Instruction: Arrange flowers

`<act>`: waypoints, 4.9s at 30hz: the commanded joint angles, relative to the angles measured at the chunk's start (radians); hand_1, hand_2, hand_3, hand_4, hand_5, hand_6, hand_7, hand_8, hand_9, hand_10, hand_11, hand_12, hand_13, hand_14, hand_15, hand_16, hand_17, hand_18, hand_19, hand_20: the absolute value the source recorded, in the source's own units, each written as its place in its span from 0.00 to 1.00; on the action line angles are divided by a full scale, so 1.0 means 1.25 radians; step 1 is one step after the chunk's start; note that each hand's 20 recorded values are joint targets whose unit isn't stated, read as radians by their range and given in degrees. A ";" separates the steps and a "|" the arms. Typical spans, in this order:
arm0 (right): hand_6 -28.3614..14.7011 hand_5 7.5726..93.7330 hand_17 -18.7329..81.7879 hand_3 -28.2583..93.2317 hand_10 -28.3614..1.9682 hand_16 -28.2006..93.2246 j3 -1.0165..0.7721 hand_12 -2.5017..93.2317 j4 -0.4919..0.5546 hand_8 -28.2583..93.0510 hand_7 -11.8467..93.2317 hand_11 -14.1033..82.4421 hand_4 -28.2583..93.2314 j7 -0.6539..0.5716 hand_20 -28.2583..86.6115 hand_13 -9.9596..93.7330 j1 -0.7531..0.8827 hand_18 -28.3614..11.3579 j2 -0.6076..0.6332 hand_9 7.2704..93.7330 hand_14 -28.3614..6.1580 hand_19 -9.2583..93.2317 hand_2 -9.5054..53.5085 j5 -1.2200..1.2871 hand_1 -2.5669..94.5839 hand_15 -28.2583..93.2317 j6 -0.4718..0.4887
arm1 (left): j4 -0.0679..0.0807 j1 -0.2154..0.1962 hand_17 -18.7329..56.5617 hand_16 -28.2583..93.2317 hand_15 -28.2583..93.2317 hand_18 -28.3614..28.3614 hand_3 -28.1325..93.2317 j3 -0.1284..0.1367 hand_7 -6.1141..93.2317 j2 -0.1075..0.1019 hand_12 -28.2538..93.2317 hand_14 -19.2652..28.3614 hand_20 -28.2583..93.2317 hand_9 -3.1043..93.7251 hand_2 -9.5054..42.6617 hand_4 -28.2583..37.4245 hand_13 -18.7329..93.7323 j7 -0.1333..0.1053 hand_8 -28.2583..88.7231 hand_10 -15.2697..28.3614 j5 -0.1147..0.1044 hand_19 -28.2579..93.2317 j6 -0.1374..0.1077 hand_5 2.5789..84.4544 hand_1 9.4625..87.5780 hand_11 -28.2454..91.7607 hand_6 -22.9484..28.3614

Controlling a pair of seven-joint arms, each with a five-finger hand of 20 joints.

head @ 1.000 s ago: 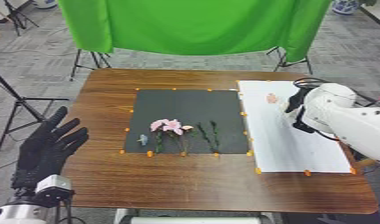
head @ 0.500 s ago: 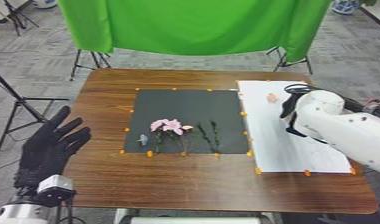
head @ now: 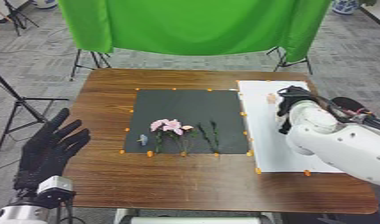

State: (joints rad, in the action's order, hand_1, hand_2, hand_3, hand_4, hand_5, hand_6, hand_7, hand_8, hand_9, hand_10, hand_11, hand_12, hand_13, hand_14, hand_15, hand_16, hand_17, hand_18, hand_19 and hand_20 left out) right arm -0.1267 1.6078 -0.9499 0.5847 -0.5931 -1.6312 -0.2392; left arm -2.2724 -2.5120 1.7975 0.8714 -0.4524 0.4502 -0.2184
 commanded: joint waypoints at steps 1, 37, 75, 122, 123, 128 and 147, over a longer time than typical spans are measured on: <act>0.70 0.82 0.72 0.83 0.71 0.36 -0.039 0.37 0.080 0.25 0.35 0.23 0.00 0.021 0.49 0.90 -0.060 0.38 -0.026 0.98 0.75 1.00 0.00 -0.022 0.64 0.75 0.005 | -0.007 -0.014 0.17 0.14 0.68 1.00 0.75 0.012 0.13 -0.001 0.33 0.99 0.17 0.31 0.31 0.15 0.34 0.012 0.19 0.78 0.006 0.71 -0.002 0.38 0.27 0.43 0.61; 0.68 0.82 0.72 0.84 0.68 0.36 -0.035 0.37 0.042 0.26 0.33 0.25 0.00 0.032 0.52 0.89 -0.014 0.37 -0.303 0.97 0.72 1.00 0.00 0.032 0.64 0.76 0.106 | -0.010 0.003 0.17 0.14 0.68 1.00 0.75 0.031 0.13 0.044 0.33 0.99 0.16 0.31 0.32 0.15 0.34 0.058 0.18 0.78 0.033 0.71 0.009 0.38 0.27 0.43 0.61; 0.53 0.58 0.69 0.88 0.39 0.35 -0.017 0.20 0.076 0.15 0.25 0.43 0.04 -0.031 0.47 0.79 -0.047 0.29 -0.292 0.70 0.55 1.00 0.05 -0.041 0.43 0.82 0.193 | -0.009 0.005 0.18 0.14 0.69 1.00 0.76 0.032 0.13 0.046 0.33 0.99 0.16 0.31 0.32 0.15 0.34 0.074 0.18 0.78 0.044 0.72 0.017 0.38 0.27 0.43 0.61; 0.63 0.34 0.60 0.90 0.34 0.29 -0.156 0.17 -0.170 0.15 0.22 0.22 0.04 -0.007 0.41 0.68 -0.029 0.26 -0.134 0.38 0.42 1.00 0.19 0.120 0.33 0.84 0.357 | 0.004 0.036 0.17 0.14 0.69 1.00 0.76 -0.003 0.13 0.014 0.33 0.99 0.15 0.31 0.32 0.15 0.34 0.038 0.18 0.78 0.027 0.72 0.019 0.38 0.27 0.43 0.61; 0.63 0.34 0.60 0.90 0.35 0.29 -0.146 0.17 -0.167 0.15 0.22 0.22 0.04 -0.007 0.41 0.68 -0.035 0.26 -0.129 0.38 0.42 1.00 0.19 0.124 0.33 0.84 0.354 | 0.005 0.041 0.17 0.14 0.69 1.00 0.76 -0.004 0.13 0.014 0.33 0.99 0.15 0.31 0.31 0.15 0.34 0.042 0.18 0.78 0.028 0.72 0.019 0.38 0.27 0.43 0.61; 0.64 0.34 0.60 0.90 0.37 0.29 -0.100 0.17 -0.159 0.14 0.23 0.22 0.03 0.013 0.41 0.68 -0.059 0.25 -0.120 0.38 0.42 1.00 0.19 0.102 0.34 0.84 0.308 | 0.006 0.040 0.17 0.14 0.69 1.00 0.76 -0.003 0.13 0.017 0.33 0.99 0.15 0.31 0.32 0.15 0.34 0.045 0.18 0.78 0.032 0.72 0.021 0.38 0.27 0.43 0.61; 0.67 0.39 0.61 0.89 0.47 0.29 -0.087 0.17 -0.170 0.13 0.26 0.24 0.02 0.017 0.37 0.70 -0.052 0.29 -0.135 0.44 0.48 1.00 0.16 0.082 0.38 0.83 0.320 | 0.012 0.067 0.17 0.14 0.69 1.00 0.76 -0.007 0.13 0.035 0.33 0.99 0.16 0.31 0.32 0.15 0.34 0.070 0.18 0.78 0.049 0.72 0.040 0.38 0.27 0.43 0.61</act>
State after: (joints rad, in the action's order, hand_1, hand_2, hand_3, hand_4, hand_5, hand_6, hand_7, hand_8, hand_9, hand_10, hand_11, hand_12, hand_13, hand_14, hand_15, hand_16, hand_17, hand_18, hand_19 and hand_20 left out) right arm -0.2078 1.4016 -0.9250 0.5075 -0.7560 -1.5306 0.1133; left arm -2.2602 -2.4243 1.7892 0.9017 -0.3709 0.5055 -0.1833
